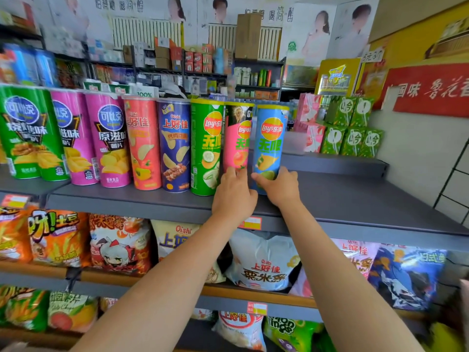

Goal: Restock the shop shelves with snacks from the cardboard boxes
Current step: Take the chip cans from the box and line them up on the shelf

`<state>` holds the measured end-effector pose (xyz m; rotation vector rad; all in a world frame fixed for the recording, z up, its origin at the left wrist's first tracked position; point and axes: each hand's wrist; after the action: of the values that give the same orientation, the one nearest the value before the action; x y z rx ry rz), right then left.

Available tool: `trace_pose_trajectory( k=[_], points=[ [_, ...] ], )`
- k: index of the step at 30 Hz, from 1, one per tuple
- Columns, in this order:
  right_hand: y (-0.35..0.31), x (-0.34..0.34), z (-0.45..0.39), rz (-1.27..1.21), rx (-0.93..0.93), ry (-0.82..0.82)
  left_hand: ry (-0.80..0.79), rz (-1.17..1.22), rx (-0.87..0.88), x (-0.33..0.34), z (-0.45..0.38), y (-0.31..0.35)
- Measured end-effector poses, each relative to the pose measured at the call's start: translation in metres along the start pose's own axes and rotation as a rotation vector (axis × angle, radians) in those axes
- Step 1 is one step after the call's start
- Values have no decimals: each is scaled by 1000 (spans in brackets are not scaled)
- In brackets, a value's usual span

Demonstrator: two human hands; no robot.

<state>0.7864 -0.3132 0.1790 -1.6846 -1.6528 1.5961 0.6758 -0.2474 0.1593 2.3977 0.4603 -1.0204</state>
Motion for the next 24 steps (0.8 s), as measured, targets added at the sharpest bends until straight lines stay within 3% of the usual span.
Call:
trace_pose_trajectory(
  k=[12,16,19,22,24],
  points=[
    [6,-2,-3,-78,-37,36,-62,105,-17,-3,-1,0],
    [-3,-7,12,-137,-77,106,89,325,114,-17,12,-4],
    [-19,-3,51,-239,-233,186,210,388,218,-42,55,-31],
    [-47,29,104,-420,-383,86,300,245,192,-59,116,-94],
    [-60,71,137,-463,-442,-85,206,141,19,-59,159,-154]
  ],
)
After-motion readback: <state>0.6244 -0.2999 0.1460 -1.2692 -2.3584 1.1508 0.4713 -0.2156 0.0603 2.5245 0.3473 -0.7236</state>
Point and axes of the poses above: each hand's wrist, its own z-axis away from the middle knuckle, its own x-axis out of the palm, y = z × x, and after that the axes turned 7 degrees about -z, right-handed
